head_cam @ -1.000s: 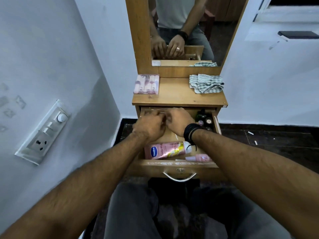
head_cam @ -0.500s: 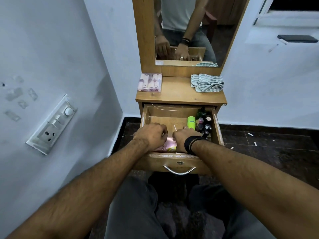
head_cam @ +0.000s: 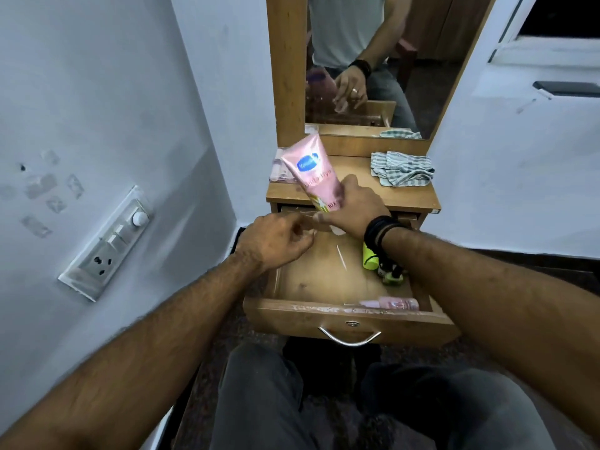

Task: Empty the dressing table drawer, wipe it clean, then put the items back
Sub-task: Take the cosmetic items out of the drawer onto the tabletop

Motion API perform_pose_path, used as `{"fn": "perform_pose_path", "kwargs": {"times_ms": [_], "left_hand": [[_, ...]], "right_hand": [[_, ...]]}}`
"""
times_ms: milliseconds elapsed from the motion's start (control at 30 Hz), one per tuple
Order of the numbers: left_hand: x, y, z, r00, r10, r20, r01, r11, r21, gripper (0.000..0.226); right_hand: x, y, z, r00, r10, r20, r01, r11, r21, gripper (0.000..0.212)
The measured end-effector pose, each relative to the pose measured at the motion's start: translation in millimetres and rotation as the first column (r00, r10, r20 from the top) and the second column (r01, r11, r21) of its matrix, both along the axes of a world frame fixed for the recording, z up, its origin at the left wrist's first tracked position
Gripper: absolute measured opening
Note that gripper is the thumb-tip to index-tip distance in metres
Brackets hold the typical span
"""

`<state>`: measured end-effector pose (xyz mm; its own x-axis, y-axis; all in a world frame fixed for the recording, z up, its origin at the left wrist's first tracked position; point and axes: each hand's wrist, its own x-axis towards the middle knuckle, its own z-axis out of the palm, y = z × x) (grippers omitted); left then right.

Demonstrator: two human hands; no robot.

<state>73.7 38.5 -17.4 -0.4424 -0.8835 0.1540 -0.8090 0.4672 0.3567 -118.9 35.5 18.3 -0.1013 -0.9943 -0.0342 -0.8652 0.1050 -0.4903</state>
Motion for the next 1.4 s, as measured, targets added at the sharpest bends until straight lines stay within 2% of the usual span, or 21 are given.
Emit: {"fn": "perform_pose_path", "kwargs": {"times_ms": [133, 233, 367, 533, 1067, 1300, 1400], "left_hand": [[-1.9, -25.7, 8.4, 0.979, 0.089, -0.185, -0.075, 0.994, 0.081, 0.057], [6.1, -50.5, 11.7, 0.947, 0.16, -0.279, -0.13, 0.984, 0.121, 0.059], [22.4, -74.1, 16.2, 0.931, 0.203, -0.304, -0.168, 0.976, 0.138, 0.062], [26.9, -92.5, 13.2, 0.899, 0.254, -0.357, -0.193, 0.961, 0.198, 0.062], [28.2, -101.8, 2.3, 0.889, 0.313, -0.335, -0.229, 0.936, 0.268, 0.062], [26.2, -91.0, 8.8, 0.885, 0.34, -0.319, -0.267, 0.93, 0.251, 0.072], [25.2, -81.5, 8.8, 0.867, 0.371, -0.332, -0.31, 0.924, 0.223, 0.064]], "right_hand": [[33.7, -15.9, 5.2, 0.926, -0.041, 0.376, 0.091, 0.989, -0.117, 0.063], [56.6, -30.8, 3.7, 0.872, -0.021, 0.489, 0.093, 0.988, -0.124, 0.061], [74.2, -50.6, 4.3, 0.879, 0.013, 0.477, 0.051, 0.991, -0.121, 0.044], [82.8, -70.2, -2.2, 0.915, 0.006, 0.403, 0.035, 0.995, -0.093, 0.037], [83.6, -78.6, -18.1, 0.943, 0.009, 0.333, 0.014, 0.998, -0.067, 0.04], [77.8, -72.8, -15.9, 0.919, -0.02, 0.394, 0.031, 0.999, -0.022, 0.06], [71.1, -65.6, -12.9, 0.917, -0.034, 0.398, 0.045, 0.999, -0.018, 0.064]]}}
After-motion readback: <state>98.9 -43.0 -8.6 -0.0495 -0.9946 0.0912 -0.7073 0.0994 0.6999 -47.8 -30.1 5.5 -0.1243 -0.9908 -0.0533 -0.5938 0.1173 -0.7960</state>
